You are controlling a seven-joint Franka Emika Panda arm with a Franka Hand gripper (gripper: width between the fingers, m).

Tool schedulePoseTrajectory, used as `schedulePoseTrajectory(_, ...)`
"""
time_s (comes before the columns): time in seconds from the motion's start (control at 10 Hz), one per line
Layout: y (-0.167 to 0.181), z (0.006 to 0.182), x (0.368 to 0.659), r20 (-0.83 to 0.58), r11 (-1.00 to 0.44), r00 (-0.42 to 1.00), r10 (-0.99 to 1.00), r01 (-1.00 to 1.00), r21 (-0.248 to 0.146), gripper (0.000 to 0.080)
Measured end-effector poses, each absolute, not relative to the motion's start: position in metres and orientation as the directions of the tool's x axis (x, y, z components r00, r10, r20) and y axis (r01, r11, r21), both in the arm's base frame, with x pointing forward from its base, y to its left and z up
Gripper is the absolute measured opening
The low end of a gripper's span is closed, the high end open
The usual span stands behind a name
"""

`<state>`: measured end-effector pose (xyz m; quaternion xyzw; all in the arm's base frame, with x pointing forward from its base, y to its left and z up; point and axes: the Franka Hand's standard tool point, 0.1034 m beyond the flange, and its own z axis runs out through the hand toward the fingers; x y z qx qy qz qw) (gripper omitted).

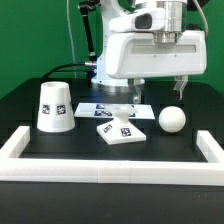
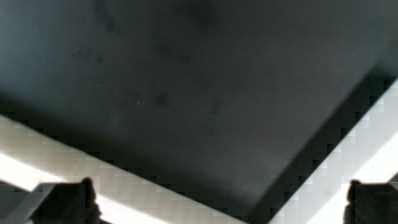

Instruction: Assemble lamp

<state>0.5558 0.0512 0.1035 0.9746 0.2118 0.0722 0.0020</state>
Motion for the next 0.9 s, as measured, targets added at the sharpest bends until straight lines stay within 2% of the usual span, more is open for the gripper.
schedulePoseTrajectory(0.2, 0.048, 0.100, 0.554, 0.135, -0.936, 0.927, 0.351, 0.351, 0.024, 0.0699)
schedulePoseTrajectory(0.6, 0.009, 0.094, 0.512, 0.085, -0.931, 0.927, 0.366, 0.364, 0.033, 0.0699)
schedulePoseTrajectory(0.9, -0.002, 0.095, 0.502, 0.045, -0.937, 0.936, 0.350, 0.350, 0.017, 0.0699)
